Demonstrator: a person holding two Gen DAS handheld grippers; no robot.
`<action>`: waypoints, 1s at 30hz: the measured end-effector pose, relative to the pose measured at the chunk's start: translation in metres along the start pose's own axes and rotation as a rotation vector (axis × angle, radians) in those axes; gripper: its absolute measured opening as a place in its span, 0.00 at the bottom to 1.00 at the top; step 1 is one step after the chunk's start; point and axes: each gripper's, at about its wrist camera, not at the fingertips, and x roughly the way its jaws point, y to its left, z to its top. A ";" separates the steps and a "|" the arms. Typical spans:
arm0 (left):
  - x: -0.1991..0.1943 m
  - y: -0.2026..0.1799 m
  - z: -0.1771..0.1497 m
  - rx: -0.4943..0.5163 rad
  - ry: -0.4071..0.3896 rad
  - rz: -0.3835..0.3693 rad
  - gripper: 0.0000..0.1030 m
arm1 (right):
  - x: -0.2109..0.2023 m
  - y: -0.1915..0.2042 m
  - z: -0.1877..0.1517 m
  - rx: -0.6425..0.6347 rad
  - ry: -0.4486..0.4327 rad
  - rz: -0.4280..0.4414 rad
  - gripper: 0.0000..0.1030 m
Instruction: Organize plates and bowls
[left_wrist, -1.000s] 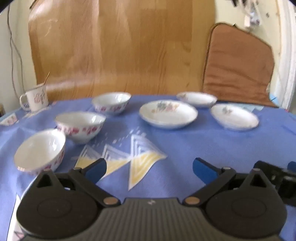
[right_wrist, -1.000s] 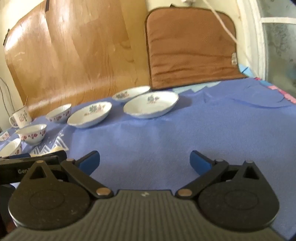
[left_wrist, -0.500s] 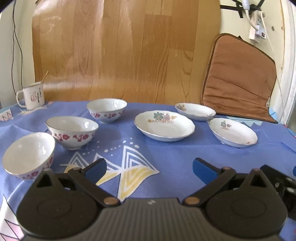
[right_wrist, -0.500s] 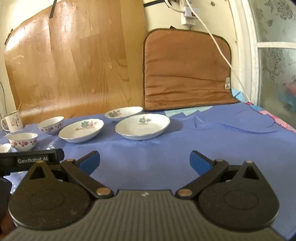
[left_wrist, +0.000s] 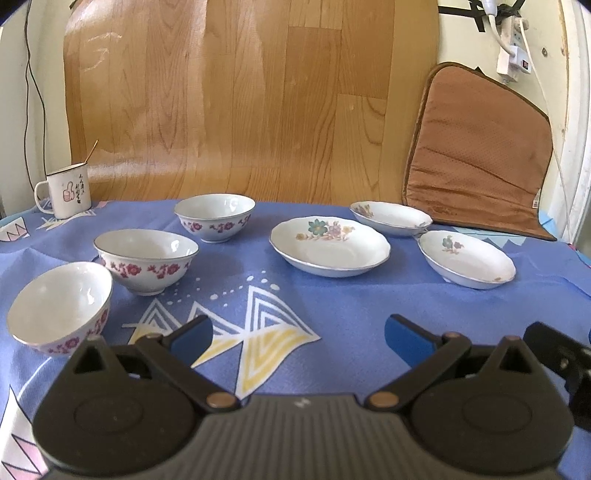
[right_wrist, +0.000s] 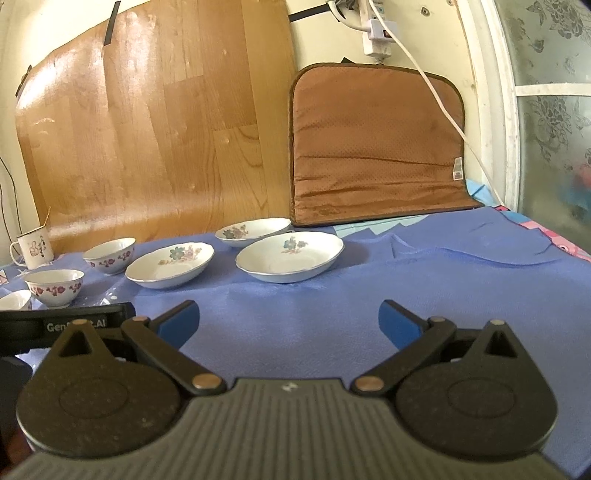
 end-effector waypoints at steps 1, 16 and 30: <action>0.000 0.000 0.000 -0.001 0.000 -0.001 1.00 | 0.000 0.000 0.000 0.001 0.000 0.000 1.00; -0.001 -0.002 -0.001 0.007 0.001 -0.009 1.00 | 0.000 0.001 -0.002 -0.003 0.001 0.002 1.00; -0.002 -0.004 -0.002 0.013 -0.001 -0.017 1.00 | -0.001 0.002 -0.003 -0.003 -0.001 0.002 1.00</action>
